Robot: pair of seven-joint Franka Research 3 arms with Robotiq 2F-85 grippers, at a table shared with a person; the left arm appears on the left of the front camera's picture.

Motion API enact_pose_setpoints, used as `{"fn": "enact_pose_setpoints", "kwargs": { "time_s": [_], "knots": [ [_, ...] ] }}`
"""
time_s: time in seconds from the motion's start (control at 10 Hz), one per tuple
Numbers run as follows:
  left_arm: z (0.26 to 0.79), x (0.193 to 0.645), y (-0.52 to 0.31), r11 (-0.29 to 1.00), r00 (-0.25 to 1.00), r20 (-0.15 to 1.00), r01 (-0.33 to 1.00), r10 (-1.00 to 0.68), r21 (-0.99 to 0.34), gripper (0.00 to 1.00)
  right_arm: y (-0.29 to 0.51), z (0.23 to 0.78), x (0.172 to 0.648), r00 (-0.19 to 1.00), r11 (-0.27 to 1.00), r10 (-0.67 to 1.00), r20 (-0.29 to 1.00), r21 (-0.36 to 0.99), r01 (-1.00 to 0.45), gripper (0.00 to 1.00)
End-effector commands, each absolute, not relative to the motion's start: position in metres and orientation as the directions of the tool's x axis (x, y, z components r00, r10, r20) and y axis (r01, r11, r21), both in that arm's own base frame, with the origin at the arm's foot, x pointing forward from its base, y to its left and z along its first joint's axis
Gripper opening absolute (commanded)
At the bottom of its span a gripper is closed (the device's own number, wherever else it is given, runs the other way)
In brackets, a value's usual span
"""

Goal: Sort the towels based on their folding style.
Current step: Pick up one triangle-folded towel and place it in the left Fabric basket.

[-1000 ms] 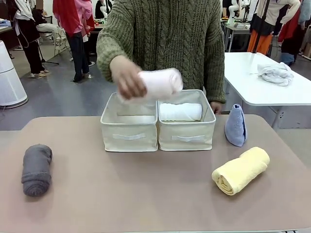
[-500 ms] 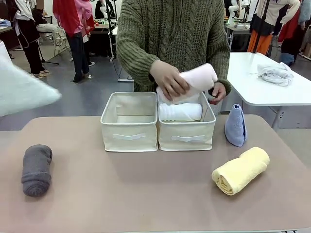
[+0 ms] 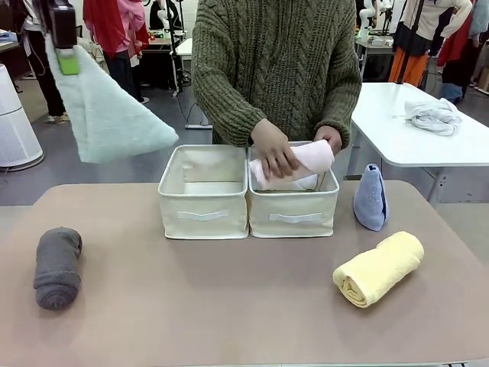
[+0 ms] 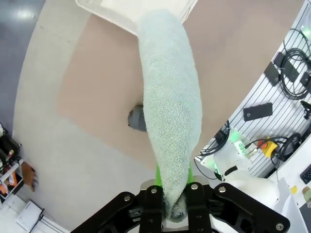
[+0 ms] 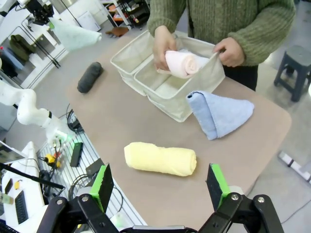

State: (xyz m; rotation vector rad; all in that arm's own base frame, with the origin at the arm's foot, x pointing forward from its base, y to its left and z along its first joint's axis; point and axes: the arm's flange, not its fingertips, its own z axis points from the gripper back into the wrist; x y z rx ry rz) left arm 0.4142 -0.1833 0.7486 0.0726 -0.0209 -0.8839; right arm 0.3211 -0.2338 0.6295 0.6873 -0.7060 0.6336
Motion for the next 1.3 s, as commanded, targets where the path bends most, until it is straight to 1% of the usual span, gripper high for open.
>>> {"fn": "enact_pose_setpoints", "kwargs": {
  "time_s": [0.0,0.9,1.0,1.1,1.2],
  "knots": [
    [0.749,0.410,-0.171,0.631,0.633,-0.011,0.772,-0.774,0.073,0.15,-0.235,0.628,0.321,0.583,0.598,0.282,0.762,0.336,-0.728,1.00],
    [0.749,0.410,-0.171,0.631,0.633,-0.011,0.772,-0.774,0.073,0.15,-0.235,0.628,0.321,0.583,0.598,0.282,0.762,0.336,-0.728,1.00],
    [0.750,0.416,-0.177,0.642,0.644,-0.012,0.763,-0.765,0.073,0.15,-0.235,0.628,0.321,0.583,0.598,0.282,0.762,0.336,-0.728,1.00],
    [0.752,0.441,-0.189,0.459,0.462,-0.011,0.884,-0.887,0.090,0.15,-0.235,0.628,0.321,0.583,0.598,0.282,0.762,0.336,-0.728,1.00],
    [0.748,0.442,-0.195,0.229,0.229,0.004,0.969,-0.973,0.089,0.15,-0.235,0.628,0.321,0.583,0.598,0.282,0.762,0.336,-0.728,1.00]
  ]
}}
